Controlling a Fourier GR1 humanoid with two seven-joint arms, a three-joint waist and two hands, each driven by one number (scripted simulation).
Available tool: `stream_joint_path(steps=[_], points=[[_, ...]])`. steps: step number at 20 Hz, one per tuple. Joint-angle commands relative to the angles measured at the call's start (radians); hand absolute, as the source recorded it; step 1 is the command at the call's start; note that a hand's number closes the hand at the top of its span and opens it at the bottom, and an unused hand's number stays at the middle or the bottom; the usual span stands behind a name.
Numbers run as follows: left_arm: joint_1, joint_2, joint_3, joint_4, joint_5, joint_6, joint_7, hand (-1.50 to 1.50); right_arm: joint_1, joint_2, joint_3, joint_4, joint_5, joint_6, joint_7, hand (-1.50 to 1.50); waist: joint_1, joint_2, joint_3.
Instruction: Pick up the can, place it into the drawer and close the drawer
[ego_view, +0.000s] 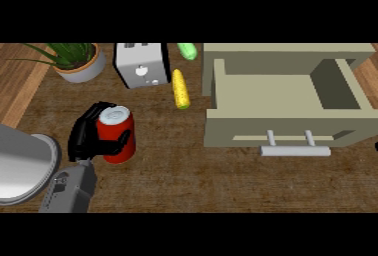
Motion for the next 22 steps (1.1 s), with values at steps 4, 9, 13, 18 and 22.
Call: stream_joint_path(steps=[4, 9, 13, 18, 22], points=[[-0.027, -0.043, -0.131, -0.235, -0.011, 0.102, 0.173, 1.50, -0.024, -0.038, -0.047, 0.048, -0.026, 0.016, -0.017, -1.50, -0.003, 0.000, 0.000], [-0.084, -0.044, -0.207, -0.373, -0.034, 0.139, 0.335, 1.50, 0.032, 0.011, -0.003, -0.080, -0.015, -0.009, 0.040, -1.50, -0.004, -0.001, 0.000], [-0.171, -0.045, -0.290, -0.378, -0.029, 0.233, 0.430, 1.50, 0.038, 0.011, 0.038, -0.016, 0.027, -0.025, -0.042, -1.50, -0.008, 0.001, 0.000], [-0.373, -0.045, -0.369, -0.337, -0.037, 0.356, 0.576, 1.50, -0.059, -0.035, -0.014, 0.031, 0.005, -0.012, 0.023, -1.50, -0.010, 0.002, 0.000], [-0.427, -0.045, -0.399, -0.345, -0.050, 0.387, 0.600, 1.50, -0.014, -0.020, -0.044, 0.006, -0.020, 0.002, -0.017, -1.50, -0.011, 0.001, 0.000]])
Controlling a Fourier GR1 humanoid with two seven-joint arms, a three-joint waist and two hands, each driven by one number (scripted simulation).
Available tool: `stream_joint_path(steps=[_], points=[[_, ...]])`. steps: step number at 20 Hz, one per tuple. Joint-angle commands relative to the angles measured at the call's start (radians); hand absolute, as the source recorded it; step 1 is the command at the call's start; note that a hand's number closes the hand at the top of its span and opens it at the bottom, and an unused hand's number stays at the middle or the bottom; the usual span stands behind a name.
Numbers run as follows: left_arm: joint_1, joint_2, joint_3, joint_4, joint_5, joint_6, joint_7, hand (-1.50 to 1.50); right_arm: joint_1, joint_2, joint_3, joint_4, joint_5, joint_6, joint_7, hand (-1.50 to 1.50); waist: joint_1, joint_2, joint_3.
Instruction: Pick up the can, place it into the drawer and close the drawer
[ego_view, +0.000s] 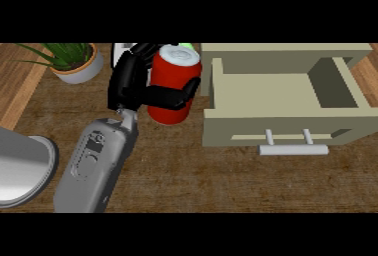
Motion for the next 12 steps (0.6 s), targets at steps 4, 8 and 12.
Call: stream_joint_path(steps=[4, 8, 12], points=[[-0.264, 0.000, -0.100, 0.160, 0.024, 0.153, 0.042, 1.50, -0.039, -0.021, -0.039, 0.061, -0.031, 0.019, -0.027, -1.50, -0.011, 0.003, 0.000], [-0.363, 0.000, -0.111, 0.213, 0.047, 0.194, 0.093, 1.50, 0.007, 0.008, -0.001, -0.010, -0.008, 0.016, 0.004, -1.50, -0.009, 0.002, 0.000], [-0.519, -0.001, -0.129, 0.389, 0.103, 0.271, 0.065, 1.50, 0.001, -0.002, 0.004, -0.013, 0.006, 0.009, 0.020, -1.50, -0.020, 0.005, 0.000]])
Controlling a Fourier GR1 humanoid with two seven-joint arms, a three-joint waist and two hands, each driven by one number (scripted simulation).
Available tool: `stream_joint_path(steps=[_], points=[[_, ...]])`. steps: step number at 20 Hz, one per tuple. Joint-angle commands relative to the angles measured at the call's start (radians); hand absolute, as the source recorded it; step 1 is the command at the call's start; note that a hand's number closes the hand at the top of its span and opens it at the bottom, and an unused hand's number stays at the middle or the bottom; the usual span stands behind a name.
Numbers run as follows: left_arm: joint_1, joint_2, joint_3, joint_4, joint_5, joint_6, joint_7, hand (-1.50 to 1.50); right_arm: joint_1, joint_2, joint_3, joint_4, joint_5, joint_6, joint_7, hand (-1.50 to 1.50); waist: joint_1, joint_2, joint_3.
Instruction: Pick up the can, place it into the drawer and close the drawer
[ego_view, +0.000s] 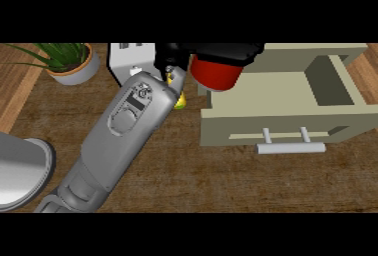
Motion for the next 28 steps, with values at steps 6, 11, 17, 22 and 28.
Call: stream_joint_path(steps=[6, 11, 17, 22, 28], points=[[-0.237, 0.000, -0.031, 0.262, 0.112, 0.069, -0.026, 1.50, -0.027, -0.024, -0.025, 0.010, -0.016, 0.008, 0.012, -1.50, -0.009, 0.002, 0.000], [-0.350, 0.000, -0.038, 0.431, 0.150, 0.073, -0.068, 1.50, 0.003, -0.001, -0.011, 0.018, -0.024, 0.022, -0.004, -1.50, -0.026, 0.005, 0.001], [-0.365, 0.000, -0.171, 0.494, 0.288, 0.116, -0.136, 1.50, -0.096, -0.019, 0.003, 0.067, 0.025, -0.011, 0.018, -1.50, -0.037, 0.009, 0.001], [-0.455, 0.000, -0.157, 0.608, 0.323, 0.089, -0.117, 1.50, -0.098, -0.028, -0.011, 0.039, -0.004, -0.004, 0.027, -1.50, -0.043, 0.011, 0.002], [-0.419, 0.000, -0.216, 0.669, 0.360, 0.092, -0.234, 1.50, -0.157, -0.021, 0.012, 0.117, 0.053, -0.031, 0.015, -1.50, -0.040, 0.016, 0.002]])
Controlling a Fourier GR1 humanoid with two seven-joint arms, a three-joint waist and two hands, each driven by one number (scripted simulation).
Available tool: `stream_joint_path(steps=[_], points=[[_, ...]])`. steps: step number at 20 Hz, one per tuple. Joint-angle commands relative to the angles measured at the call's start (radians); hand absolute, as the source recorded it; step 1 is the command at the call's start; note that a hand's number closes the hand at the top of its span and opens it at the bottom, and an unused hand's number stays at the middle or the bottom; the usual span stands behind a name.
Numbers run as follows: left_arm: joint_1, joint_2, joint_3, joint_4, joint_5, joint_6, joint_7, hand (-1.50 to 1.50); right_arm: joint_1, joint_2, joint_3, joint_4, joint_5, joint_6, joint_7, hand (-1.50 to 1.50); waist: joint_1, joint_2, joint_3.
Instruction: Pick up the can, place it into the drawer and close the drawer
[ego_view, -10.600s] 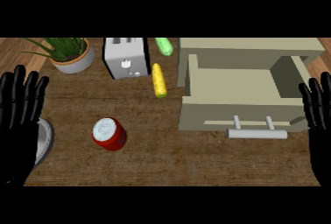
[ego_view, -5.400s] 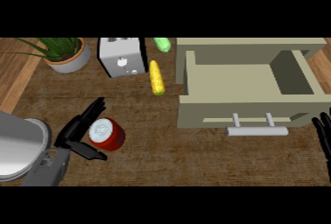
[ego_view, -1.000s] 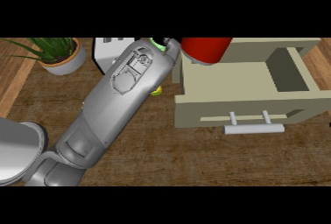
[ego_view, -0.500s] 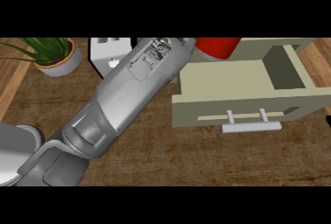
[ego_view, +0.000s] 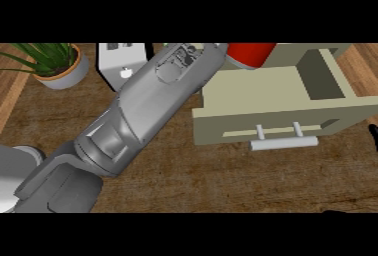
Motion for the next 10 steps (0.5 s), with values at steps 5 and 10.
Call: stream_joint_path(steps=[5, 10], points=[[-0.004, 0.000, -0.087, 0.074, 0.067, 0.051, -0.064, 1.50, -0.048, -0.030, -0.034, 0.055, -0.031, 0.008, 0.002, -1.50, -0.018, 0.005, 0.001], [0.031, 0.000, -0.172, 0.079, 0.085, 0.097, -0.087, 1.50, -0.039, 0.023, 0.048, 0.008, 0.035, -0.023, 0.021, -1.50, -0.032, 0.007, 0.000]])
